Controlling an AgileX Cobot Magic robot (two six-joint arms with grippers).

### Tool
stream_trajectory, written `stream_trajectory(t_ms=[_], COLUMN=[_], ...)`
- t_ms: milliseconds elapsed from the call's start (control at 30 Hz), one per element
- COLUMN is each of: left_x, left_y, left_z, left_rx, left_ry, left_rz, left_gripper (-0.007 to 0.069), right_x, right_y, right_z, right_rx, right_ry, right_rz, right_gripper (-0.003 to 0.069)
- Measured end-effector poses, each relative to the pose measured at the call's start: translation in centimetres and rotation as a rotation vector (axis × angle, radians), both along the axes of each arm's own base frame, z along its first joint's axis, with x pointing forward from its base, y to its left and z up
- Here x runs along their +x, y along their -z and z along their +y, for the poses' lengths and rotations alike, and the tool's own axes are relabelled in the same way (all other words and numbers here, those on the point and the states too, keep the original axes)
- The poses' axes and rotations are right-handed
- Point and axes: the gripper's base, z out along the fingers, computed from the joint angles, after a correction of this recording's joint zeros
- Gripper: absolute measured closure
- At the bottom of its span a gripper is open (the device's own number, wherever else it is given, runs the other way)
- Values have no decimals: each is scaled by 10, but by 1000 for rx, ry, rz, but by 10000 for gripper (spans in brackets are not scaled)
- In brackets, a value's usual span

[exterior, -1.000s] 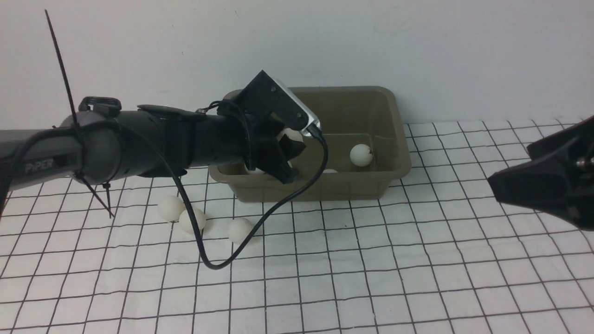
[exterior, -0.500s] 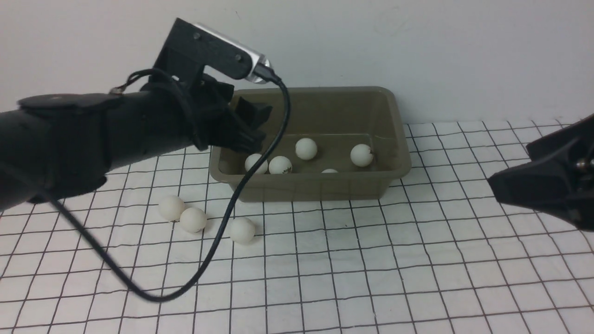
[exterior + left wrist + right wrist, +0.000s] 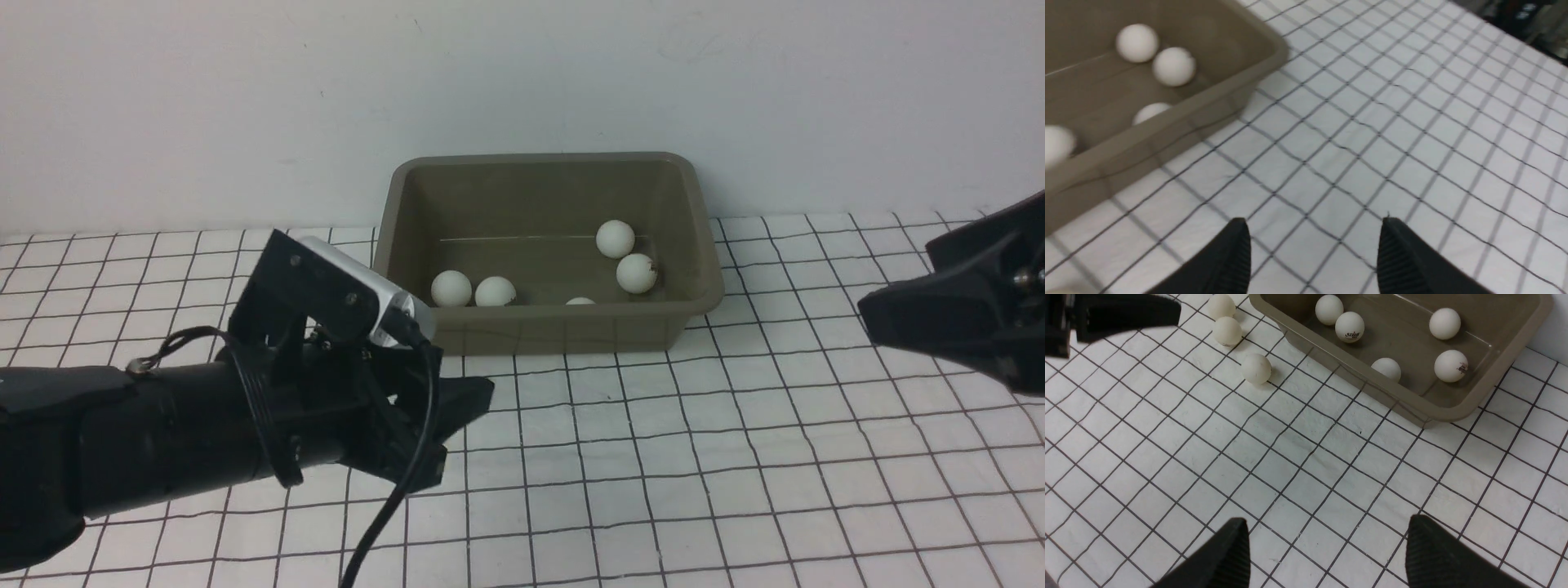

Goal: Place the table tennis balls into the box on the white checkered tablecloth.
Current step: 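Reach for and grasp a ping pong ball on the table beside the basket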

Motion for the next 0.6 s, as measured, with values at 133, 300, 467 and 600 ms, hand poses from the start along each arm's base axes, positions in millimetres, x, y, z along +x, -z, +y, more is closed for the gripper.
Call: stream_trajectory(t_ms=[133,300,467,600], left_x=[-8,-13,2,14], left_y=[-1,8,21,27], left_z=[-9,-9,11,22], left_rx=[-28,16,129,185], left_ry=[163,200,-121,-283], left_rz=[-34,76,188,159], left_gripper=[241,252,277,283], right_x=[0,0,0,0], right_y=[0,0,0,0], right_z=[0,0,0,0], right_rx=[1,1,1,1], right_ry=[1,1,1,1], right_rz=[-2,-2,-2,-2], right_gripper=[197,197,197,197])
